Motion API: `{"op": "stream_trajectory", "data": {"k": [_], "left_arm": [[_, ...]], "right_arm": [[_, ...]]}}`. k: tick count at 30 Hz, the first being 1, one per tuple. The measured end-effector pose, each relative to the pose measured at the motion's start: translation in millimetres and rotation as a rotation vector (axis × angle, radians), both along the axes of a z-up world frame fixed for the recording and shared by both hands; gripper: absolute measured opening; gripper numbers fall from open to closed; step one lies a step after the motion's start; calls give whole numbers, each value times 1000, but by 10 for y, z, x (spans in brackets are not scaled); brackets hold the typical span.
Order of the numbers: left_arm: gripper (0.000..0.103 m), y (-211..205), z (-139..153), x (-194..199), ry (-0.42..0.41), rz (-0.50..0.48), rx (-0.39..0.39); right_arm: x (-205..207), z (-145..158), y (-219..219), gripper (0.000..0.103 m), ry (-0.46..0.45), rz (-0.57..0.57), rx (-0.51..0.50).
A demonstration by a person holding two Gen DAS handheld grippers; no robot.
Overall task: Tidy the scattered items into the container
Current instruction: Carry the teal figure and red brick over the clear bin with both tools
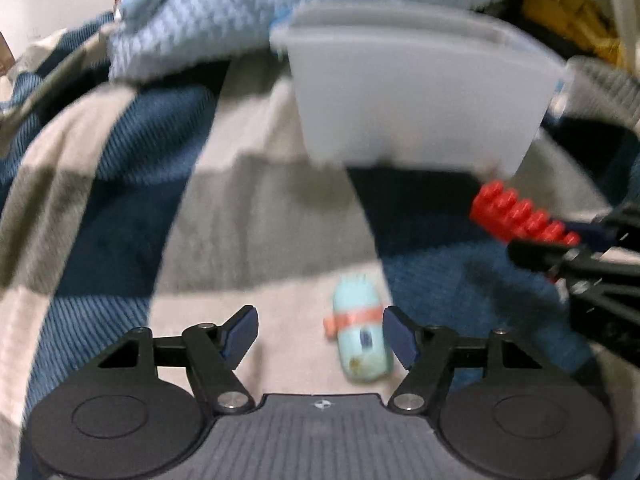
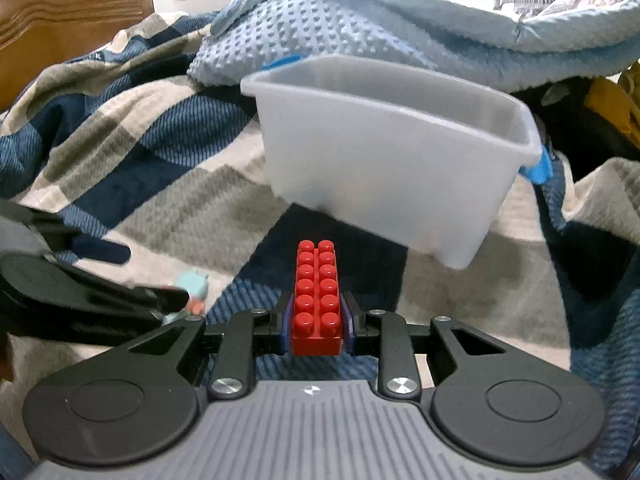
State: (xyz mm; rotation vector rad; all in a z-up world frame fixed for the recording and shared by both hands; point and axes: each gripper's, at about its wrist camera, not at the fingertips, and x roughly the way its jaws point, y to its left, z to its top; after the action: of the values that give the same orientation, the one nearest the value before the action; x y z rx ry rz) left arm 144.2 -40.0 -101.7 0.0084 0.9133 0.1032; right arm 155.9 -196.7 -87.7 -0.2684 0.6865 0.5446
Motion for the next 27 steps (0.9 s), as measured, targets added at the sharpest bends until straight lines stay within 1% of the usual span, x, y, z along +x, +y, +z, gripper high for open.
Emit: {"op": "stream_trajectory", "data": {"k": [1,2,4,5,6,7,10,14,16,17,23,27], "left_arm": [[70,-22,-44,-7,0,-3,-7],[64,-40,-88,1,7,-4,-21],[49,-66,-129,2,10,-7,-39],[43,-93,-128,-5,3,-14,-40],[40,-122,-122,-14,-1,-26,-34],[31,-141,-113,-23,-7,-35,-23],[33,-128,-93,-31,-19,-45,-25],[33,-128,-74,-42,-16,-62,-16],[33,-153,-38,-59,-28,-79,13],[33,-172,-10,-68,-36,-88,33],[33,-258,195,-98,-85,-126,92],[33,-307,373,-83,-123,-144,99]], "right_arm": [[-6,-15,2,27,5,1,-1],[-12,-33,4,27,7,3,-4],[-24,-63,6,27,4,7,-15],[-26,-71,5,27,4,8,-18],[-28,-77,2,27,6,8,-17],[-35,-86,-9,27,8,7,-16],[-58,-104,-18,27,9,5,-14],[-73,-98,-14,27,6,8,-13],[-81,-79,-17,27,-2,8,-14],[-85,-69,-18,27,-6,7,-15],[-64,25,-50,27,-27,-13,-11],[-44,117,-78,27,-45,-30,-4]]}}
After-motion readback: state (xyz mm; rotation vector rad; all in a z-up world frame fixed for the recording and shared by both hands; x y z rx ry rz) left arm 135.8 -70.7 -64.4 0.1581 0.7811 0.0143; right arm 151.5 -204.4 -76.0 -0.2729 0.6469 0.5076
